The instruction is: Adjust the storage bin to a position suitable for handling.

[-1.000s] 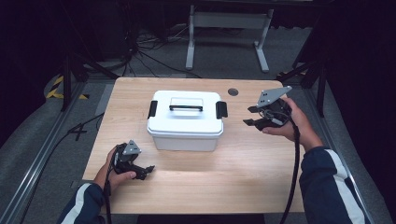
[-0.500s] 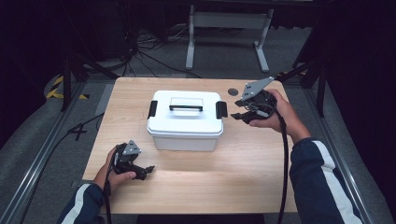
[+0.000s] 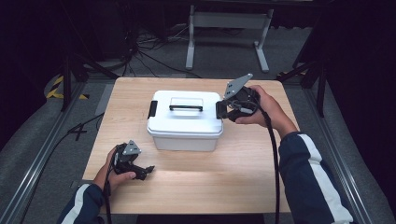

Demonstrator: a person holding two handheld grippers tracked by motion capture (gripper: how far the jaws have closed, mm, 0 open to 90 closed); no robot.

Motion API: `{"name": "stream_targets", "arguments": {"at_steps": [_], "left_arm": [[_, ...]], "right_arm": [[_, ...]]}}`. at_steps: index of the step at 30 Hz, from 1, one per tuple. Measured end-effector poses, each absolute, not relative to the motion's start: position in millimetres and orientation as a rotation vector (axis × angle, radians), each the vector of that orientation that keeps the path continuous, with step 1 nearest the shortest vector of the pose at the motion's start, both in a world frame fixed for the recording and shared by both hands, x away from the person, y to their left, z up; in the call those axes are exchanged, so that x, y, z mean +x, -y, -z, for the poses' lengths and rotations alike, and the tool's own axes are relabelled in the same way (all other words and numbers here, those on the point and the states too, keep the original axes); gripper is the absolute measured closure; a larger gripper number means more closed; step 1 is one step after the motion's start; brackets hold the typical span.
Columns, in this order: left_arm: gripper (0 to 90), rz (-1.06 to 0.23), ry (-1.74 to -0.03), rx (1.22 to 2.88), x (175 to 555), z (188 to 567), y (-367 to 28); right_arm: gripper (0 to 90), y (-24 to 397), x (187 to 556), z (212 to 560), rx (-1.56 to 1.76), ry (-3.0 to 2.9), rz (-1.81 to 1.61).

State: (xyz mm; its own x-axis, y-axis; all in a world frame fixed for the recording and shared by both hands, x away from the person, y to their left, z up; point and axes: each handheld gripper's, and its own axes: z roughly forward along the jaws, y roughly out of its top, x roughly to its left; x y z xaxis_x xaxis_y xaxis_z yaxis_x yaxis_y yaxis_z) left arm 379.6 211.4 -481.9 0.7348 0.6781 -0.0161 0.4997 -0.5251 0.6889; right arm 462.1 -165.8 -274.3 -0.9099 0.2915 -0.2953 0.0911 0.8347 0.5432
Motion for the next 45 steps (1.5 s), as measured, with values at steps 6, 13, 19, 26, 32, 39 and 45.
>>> {"name": "stream_targets", "arguments": {"at_steps": [6, 13, 19, 26, 32, 39, 45], "left_arm": [[0.6, -0.329, -0.890, 2.235, 379, 482, -211], [0.6, -0.326, -0.890, 2.237, 379, 482, -211], [0.6, -0.327, -0.888, 2.239, 379, 482, -211], [0.6, -0.327, -0.888, 2.239, 379, 482, -211], [0.6, -0.323, -0.886, 2.244, 380, 481, -212], [0.6, -0.325, -0.884, 2.246, 380, 481, -212], [0.5, -0.326, -0.883, 2.246, 380, 481, -212]], "right_arm": [[54.0, 150, 464, 276, 0.249, -2.654, -0.724], [54.9, 131, 470, 274, 0.210, -2.668, -0.703], [55.6, 116, 474, 275, 0.185, -2.689, -0.704], [56.8, 98, 481, 278, 0.133, -2.712, -0.617], [60.3, 86, 483, 279, 0.130, -2.725, -0.542], [65.5, 74, 486, 279, 0.095, -2.739, -0.509], [74.1, 64, 487, 279, 0.060, -2.739, -0.462]]}}
